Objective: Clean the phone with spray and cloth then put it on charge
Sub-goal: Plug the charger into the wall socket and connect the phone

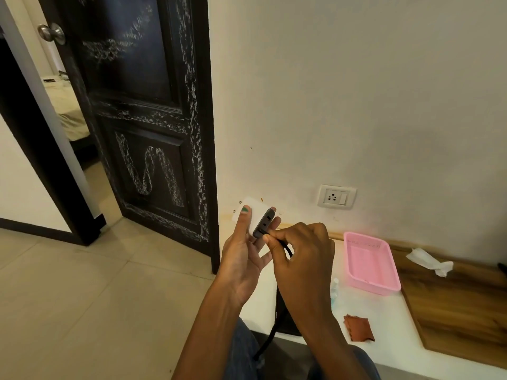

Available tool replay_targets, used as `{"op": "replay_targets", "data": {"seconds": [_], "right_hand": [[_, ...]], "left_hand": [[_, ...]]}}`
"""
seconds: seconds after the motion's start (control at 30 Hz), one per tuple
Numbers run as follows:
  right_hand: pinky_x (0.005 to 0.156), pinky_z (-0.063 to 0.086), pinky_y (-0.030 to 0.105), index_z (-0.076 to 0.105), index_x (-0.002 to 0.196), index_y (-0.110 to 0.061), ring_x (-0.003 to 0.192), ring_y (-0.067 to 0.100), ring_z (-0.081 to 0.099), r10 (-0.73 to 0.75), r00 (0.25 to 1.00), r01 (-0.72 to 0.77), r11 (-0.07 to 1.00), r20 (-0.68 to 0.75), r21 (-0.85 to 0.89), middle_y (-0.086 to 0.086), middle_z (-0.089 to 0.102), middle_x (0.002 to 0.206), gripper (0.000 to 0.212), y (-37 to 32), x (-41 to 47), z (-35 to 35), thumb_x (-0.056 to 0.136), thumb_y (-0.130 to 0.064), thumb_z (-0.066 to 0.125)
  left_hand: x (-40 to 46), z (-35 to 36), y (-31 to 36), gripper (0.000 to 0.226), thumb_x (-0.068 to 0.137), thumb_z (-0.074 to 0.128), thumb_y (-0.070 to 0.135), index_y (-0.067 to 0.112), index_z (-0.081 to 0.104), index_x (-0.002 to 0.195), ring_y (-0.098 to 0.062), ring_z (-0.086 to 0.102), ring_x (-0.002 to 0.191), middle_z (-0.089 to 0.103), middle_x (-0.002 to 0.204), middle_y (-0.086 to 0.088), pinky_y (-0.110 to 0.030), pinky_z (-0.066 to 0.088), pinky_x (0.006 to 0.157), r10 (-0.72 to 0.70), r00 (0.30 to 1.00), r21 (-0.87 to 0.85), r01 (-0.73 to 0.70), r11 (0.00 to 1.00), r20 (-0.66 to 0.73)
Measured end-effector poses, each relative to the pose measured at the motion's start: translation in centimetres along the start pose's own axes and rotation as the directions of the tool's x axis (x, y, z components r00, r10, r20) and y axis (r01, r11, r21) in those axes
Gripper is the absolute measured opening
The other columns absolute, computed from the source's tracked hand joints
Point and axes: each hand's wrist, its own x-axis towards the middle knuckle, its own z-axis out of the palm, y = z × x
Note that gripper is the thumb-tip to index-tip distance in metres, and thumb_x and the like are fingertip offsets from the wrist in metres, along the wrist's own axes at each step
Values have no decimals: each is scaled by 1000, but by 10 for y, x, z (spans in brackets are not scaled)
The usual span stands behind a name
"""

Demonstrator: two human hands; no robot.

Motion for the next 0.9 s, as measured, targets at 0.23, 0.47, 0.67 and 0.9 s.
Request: {"op": "replay_targets", "data": {"seconds": [0.23,0.47,0.67,0.9], "right_hand": [[68,39,29,73,74,-8,75,27,63,-12,999,10,999,-41,-36,7,73,76,9,4,-2,-1,71,-15,78],[71,42,30,71,73,-8,73,26,63,-5,998,6,1000,-65,6,8,72,76,10,7,-4,5,72,-17,75],[69,53,19,58,91,-21,79,9,62,180,951,-252,921,250,297,-7,66,86,13,17,-9,4,83,-27,66],[62,51,9,31,122,-35,86,8,66,282,868,-476,707,408,523,-20,53,110,70,29,-5,-7,72,-19,78]], "left_hand": [[-4,12,-7,61,76,58,50,17,56,127,-19,66,109,71,114,-8,-35,57,69,-18,998,-64,15,998,-54],[-3,15,-10,66,70,61,52,12,61,123,-24,65,110,70,115,-13,-38,54,74,-51,994,-42,47,998,-92],[-1,7,-16,57,78,55,61,18,71,111,-23,69,101,72,107,-12,-42,50,93,-52,998,130,56,990,-29],[0,16,-22,58,77,49,63,21,67,113,-25,66,106,71,111,-8,-49,49,98,-23,998,217,34,976,-56]]}}
